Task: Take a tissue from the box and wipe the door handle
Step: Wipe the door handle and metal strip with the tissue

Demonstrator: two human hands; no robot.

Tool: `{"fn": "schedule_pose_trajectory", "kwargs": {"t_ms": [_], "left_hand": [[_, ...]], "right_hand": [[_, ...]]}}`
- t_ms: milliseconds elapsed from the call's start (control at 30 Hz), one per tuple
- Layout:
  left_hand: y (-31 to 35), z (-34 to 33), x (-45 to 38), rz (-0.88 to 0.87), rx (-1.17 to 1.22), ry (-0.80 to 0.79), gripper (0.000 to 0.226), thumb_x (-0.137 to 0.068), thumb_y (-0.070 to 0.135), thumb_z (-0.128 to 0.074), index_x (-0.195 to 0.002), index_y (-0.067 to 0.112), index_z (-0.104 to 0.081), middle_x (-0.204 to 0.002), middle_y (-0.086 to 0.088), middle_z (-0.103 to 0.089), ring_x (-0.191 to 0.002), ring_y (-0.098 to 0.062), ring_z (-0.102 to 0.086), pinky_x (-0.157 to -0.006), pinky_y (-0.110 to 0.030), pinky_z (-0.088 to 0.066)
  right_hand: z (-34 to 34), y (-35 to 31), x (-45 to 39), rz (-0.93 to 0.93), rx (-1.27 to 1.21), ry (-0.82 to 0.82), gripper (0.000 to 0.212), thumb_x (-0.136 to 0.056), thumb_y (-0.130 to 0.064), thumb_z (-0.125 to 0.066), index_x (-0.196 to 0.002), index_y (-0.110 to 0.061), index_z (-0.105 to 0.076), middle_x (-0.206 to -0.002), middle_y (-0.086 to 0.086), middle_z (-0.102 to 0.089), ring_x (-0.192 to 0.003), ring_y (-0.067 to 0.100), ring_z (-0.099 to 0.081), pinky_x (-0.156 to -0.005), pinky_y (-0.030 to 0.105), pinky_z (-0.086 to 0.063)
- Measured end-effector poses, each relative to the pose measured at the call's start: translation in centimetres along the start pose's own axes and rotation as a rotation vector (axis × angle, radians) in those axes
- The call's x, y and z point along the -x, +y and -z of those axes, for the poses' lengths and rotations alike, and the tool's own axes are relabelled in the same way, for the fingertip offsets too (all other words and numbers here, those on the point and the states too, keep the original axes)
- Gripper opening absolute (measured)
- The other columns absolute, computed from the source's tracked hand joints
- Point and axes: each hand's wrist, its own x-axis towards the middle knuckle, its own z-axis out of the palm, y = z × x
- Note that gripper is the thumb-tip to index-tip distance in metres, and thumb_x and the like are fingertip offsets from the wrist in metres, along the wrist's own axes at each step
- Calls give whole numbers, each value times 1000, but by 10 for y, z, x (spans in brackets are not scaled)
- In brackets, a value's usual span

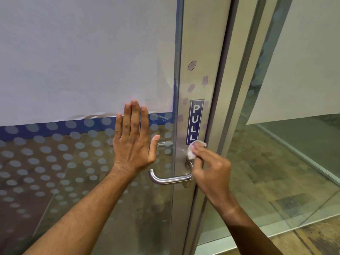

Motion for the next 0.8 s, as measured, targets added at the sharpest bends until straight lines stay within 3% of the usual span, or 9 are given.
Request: {"fn": "schedule_pose_trajectory", "kwargs": {"t_ms": [67,167,333,500,800], "left_hand": [[0,-1,0,1,-8,-1,89,-93,48,-42,-154,3,5,-161,-9,30,-152,-25,21,-124,-41,12],[0,-2,1,0,-4,-3,91,-93,48,-42,-154,4,8,-161,-8,30,-152,-25,22,-124,-42,12],[-1,-3,1,-9,7,9,93,-94,48,-42,-155,8,14,-162,-8,29,-152,-25,21,-124,-41,12],[-1,-3,1,-8,10,10,91,-94,49,-40,-155,7,12,-162,-7,29,-152,-25,21,-124,-41,12],[1,-1,0,3,11,0,91,-93,47,-44,-154,2,6,-161,-7,31,-151,-25,22,-124,-42,12]], "right_hand": [[7,1,-3,-45,-43,161,32,-76,14,-68,-105,1,-73,-107,10,-72,-102,15,-69,-93,20,-52],[7,-1,-12,-53,-25,230,34,-78,17,-65,-110,5,-69,-111,14,-70,-107,19,-68,-96,24,-51],[-2,-5,-34,36,110,140,38,-82,14,-62,-119,5,-65,-120,17,-66,-111,25,-65,-102,30,-47],[-17,-5,-37,26,286,45,52,-75,14,-66,-126,3,-61,-129,18,-61,-108,29,-66,-95,33,-48],[-19,-5,-14,-48,330,16,40,-69,10,-75,-109,4,-71,-112,21,-69,-86,28,-73,-75,36,-59]]}}
